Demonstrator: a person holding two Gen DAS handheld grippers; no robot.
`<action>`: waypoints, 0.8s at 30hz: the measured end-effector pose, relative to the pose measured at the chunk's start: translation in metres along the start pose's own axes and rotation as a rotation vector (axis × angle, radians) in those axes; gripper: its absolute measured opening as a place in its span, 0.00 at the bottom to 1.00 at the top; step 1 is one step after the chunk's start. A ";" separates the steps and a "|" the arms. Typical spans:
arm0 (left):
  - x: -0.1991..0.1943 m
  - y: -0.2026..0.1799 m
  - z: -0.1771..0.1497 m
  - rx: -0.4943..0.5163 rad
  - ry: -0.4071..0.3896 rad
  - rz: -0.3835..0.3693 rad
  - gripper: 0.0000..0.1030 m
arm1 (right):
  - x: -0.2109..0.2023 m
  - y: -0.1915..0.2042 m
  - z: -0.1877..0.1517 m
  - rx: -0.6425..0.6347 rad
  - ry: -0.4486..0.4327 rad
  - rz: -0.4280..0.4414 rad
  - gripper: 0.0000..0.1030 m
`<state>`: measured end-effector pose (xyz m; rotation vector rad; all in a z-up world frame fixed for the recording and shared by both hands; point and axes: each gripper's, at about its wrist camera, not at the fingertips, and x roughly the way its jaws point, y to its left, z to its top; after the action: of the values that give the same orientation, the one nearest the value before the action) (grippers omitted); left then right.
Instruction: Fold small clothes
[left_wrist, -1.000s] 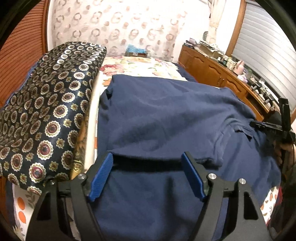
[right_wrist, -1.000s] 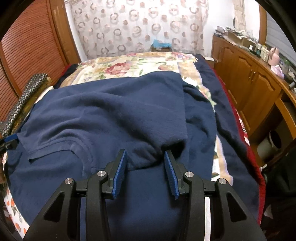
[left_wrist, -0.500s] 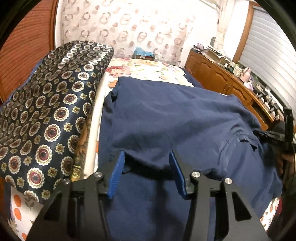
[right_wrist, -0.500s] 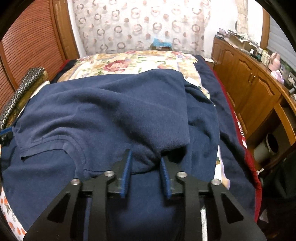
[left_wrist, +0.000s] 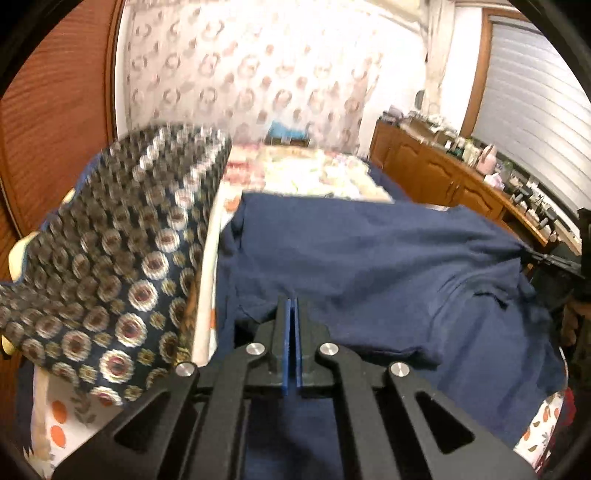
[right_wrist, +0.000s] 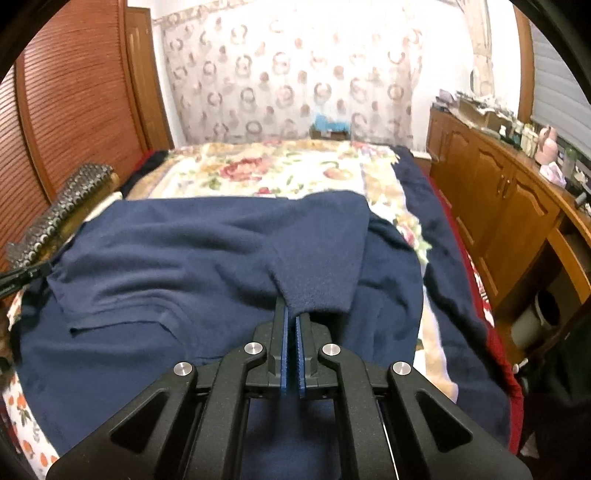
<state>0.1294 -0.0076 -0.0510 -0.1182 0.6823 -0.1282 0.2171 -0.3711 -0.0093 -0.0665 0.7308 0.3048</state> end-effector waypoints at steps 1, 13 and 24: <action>-0.005 0.001 0.002 0.003 -0.017 -0.002 0.00 | -0.003 0.001 0.001 -0.002 -0.007 -0.001 0.01; -0.076 0.017 0.001 -0.008 -0.125 -0.081 0.00 | -0.064 0.008 -0.007 -0.021 -0.112 0.045 0.00; -0.128 0.036 -0.033 -0.032 -0.132 -0.083 0.00 | -0.139 0.022 -0.036 -0.072 -0.128 0.077 0.00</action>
<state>0.0130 0.0460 -0.0020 -0.1837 0.5477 -0.1873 0.0901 -0.3903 0.0576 -0.0868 0.5966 0.4052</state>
